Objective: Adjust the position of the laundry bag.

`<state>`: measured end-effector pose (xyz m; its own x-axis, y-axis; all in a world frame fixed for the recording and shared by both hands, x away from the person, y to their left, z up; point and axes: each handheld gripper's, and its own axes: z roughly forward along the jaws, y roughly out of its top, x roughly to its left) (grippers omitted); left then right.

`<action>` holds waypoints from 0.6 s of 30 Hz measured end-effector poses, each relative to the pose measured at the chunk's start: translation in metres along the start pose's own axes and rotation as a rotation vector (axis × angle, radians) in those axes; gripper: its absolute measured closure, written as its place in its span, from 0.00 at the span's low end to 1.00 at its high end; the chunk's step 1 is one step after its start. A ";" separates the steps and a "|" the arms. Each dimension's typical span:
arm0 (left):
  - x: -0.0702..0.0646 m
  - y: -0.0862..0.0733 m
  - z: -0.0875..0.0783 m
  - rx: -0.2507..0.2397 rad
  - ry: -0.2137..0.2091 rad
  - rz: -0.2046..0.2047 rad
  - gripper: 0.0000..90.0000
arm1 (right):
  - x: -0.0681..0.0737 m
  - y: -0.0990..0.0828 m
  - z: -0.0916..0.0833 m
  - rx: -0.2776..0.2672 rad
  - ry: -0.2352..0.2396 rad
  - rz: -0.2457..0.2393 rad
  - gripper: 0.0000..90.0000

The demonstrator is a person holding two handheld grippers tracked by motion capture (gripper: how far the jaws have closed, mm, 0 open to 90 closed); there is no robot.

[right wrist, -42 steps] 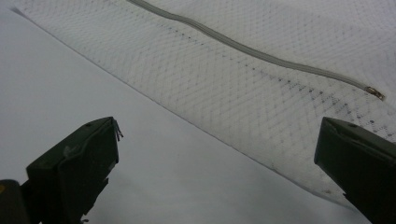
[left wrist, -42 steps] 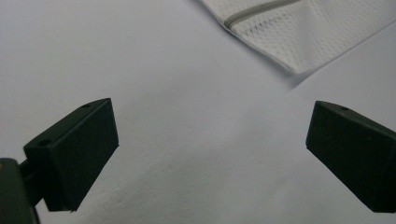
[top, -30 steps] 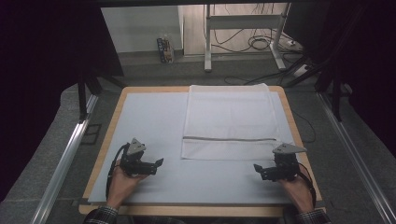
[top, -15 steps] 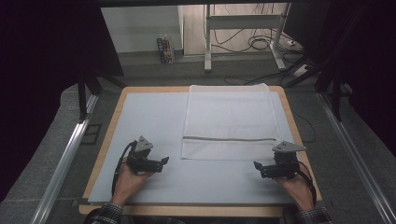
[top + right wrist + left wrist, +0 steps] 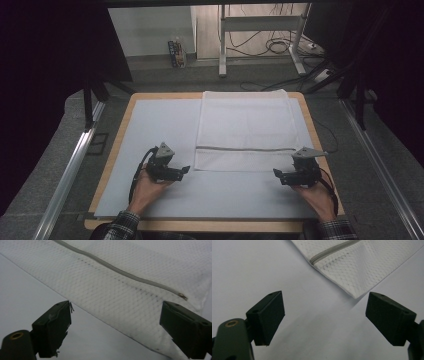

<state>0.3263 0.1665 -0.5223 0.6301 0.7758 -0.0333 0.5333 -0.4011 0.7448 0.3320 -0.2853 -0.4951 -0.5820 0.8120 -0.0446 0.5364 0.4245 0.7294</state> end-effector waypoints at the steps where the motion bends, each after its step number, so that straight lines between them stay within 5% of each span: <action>1: -0.001 0.001 0.002 0.006 0.000 0.011 0.17 | -0.002 0.000 0.000 0.001 -0.002 0.004 0.13; 6: -0.002 0.007 0.010 0.001 -0.012 0.031 0.25 | -0.010 0.002 -0.003 -0.016 -0.010 0.022 0.21; 13: 0.001 0.017 0.018 -0.017 -0.021 0.012 0.34 | -0.027 0.002 -0.002 -0.025 -0.043 0.065 0.37; 18: 0.003 0.023 0.024 -0.025 -0.023 0.002 0.46 | -0.040 0.002 -0.003 -0.016 -0.087 0.051 0.51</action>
<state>0.3539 0.1484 -0.5212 0.6444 0.7633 -0.0466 0.5178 -0.3906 0.7611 0.3546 -0.3181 -0.4896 -0.4983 0.8645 -0.0658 0.5539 0.3758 0.7429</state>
